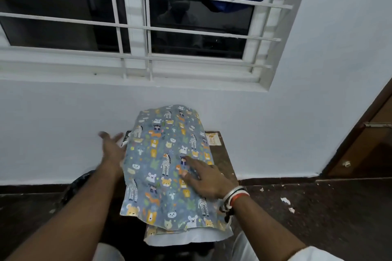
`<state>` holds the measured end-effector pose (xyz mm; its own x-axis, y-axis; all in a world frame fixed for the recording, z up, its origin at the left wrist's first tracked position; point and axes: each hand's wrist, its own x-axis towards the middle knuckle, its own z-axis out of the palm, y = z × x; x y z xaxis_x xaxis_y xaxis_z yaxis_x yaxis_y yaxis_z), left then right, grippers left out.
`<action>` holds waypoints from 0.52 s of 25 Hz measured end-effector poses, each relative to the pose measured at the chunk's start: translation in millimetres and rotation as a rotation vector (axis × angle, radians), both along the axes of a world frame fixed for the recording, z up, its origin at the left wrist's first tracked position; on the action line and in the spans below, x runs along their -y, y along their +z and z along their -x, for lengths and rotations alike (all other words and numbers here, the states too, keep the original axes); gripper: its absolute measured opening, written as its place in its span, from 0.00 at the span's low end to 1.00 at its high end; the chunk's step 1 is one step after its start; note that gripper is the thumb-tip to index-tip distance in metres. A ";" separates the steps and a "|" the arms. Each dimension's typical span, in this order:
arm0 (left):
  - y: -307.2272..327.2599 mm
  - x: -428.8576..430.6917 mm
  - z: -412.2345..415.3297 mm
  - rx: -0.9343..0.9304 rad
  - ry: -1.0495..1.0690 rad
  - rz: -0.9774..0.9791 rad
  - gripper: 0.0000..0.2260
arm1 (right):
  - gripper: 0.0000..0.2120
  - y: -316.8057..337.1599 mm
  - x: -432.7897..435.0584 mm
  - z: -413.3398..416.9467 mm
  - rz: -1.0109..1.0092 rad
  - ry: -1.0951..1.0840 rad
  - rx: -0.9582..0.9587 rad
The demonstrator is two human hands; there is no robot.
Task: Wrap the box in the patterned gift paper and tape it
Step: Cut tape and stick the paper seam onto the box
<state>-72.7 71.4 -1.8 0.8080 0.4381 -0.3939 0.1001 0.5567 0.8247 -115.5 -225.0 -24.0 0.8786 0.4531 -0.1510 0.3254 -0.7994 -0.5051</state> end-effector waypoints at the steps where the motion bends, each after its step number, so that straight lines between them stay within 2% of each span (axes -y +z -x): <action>1: 13.7 -5.0 5.1 0.001 0.076 -0.085 0.38 | 0.35 -5.3 -0.7 -1.3 0.019 -0.012 0.006; 2: 26.8 -10.7 10.6 0.027 0.134 -0.275 0.38 | 0.35 -8.3 -3.1 -0.1 0.039 -0.028 0.012; 4: 42.9 -15.8 20.4 0.014 0.118 -0.909 0.30 | 0.36 -12.5 -6.6 3.3 0.094 -0.061 0.044; 5: 41.7 -6.4 20.7 0.067 0.026 -1.229 0.22 | 0.37 -13.6 -8.8 4.8 0.127 -0.071 0.047; 6: 35.9 9.5 16.8 0.156 -0.151 -1.452 0.18 | 0.38 -14.1 -11.4 6.6 0.157 -0.073 0.042; 8: 29.8 59.1 12.9 0.333 -0.610 -1.638 0.20 | 0.40 -17.3 -13.3 9.2 0.226 -0.055 0.049; 9: 18.5 76.7 5.5 0.347 -0.813 -1.666 0.22 | 0.40 -19.6 -13.3 10.5 0.246 -0.049 0.059; 11: -1.2 108.1 -4.4 0.220 -1.051 -1.702 0.23 | 0.41 -25.4 -10.4 14.0 0.252 -0.032 0.073; 13: -18.4 118.4 -9.7 0.040 -1.146 -1.758 0.24 | 0.41 -27.5 -3.5 24.5 0.211 0.011 0.073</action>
<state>-63.0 -47.1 -20.3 0.9189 -0.3423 -0.1962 -0.2766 -0.9135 0.2985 -140.0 -221.5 -51.5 0.8858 0.4280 -0.1794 0.3645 -0.8809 -0.3020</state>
